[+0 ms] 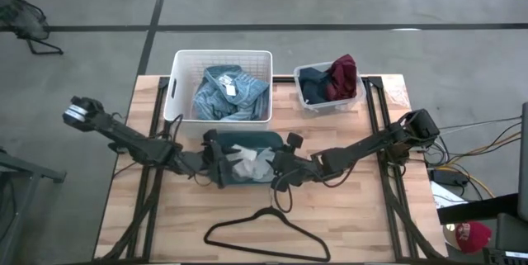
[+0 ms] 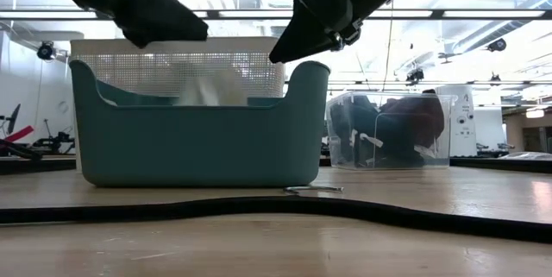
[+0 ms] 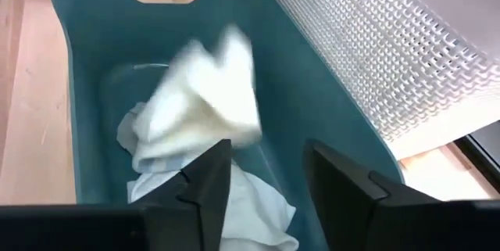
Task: Pick & Place Cloths
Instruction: Return to Home Position
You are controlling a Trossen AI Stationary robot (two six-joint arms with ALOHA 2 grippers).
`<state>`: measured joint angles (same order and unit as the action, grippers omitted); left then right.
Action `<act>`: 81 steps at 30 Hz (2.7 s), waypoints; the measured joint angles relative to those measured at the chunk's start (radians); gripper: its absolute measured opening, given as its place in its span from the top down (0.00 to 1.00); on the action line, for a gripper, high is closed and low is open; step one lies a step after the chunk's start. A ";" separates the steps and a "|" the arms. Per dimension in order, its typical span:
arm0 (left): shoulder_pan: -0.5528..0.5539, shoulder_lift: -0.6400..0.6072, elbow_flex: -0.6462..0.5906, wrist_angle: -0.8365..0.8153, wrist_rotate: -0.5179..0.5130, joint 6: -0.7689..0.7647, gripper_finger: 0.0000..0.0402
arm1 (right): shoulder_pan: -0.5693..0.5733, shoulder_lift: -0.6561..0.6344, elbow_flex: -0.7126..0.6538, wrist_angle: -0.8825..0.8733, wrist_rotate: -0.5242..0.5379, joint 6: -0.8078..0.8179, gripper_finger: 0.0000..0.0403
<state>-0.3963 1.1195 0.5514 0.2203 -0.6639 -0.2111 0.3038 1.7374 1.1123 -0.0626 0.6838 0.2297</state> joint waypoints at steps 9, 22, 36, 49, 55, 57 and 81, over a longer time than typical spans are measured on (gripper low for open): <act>0.013 -0.028 0.000 0.006 0.080 0.008 0.43 | 0.006 -0.009 0.008 -0.009 -0.003 -0.003 0.93; -0.063 -0.217 -0.087 -0.050 0.101 0.019 0.97 | 0.063 -0.205 -0.097 -0.007 -0.053 -0.019 0.98; -0.168 -0.649 -0.371 0.021 0.212 0.109 0.99 | 0.084 -0.583 -0.530 0.406 -0.387 -0.128 0.98; -0.168 -0.885 -0.453 -0.028 0.236 0.173 0.97 | 0.072 -0.946 -0.805 0.486 -0.421 -0.155 0.98; -0.168 -0.985 -0.498 -0.047 0.243 0.200 0.97 | 0.073 -1.131 -0.895 0.479 -0.420 -0.205 0.98; -0.168 -1.021 -0.507 -0.045 0.244 0.254 0.97 | 0.073 -1.191 -0.922 0.467 -0.420 -0.205 0.98; -0.169 -1.099 -0.509 -0.134 0.305 0.278 0.97 | 0.073 -1.515 -1.073 0.320 -0.420 -0.206 0.98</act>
<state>-0.5652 0.0205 0.0422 0.0868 -0.3592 0.0669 0.3767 0.2227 0.0389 0.2578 0.2637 0.0237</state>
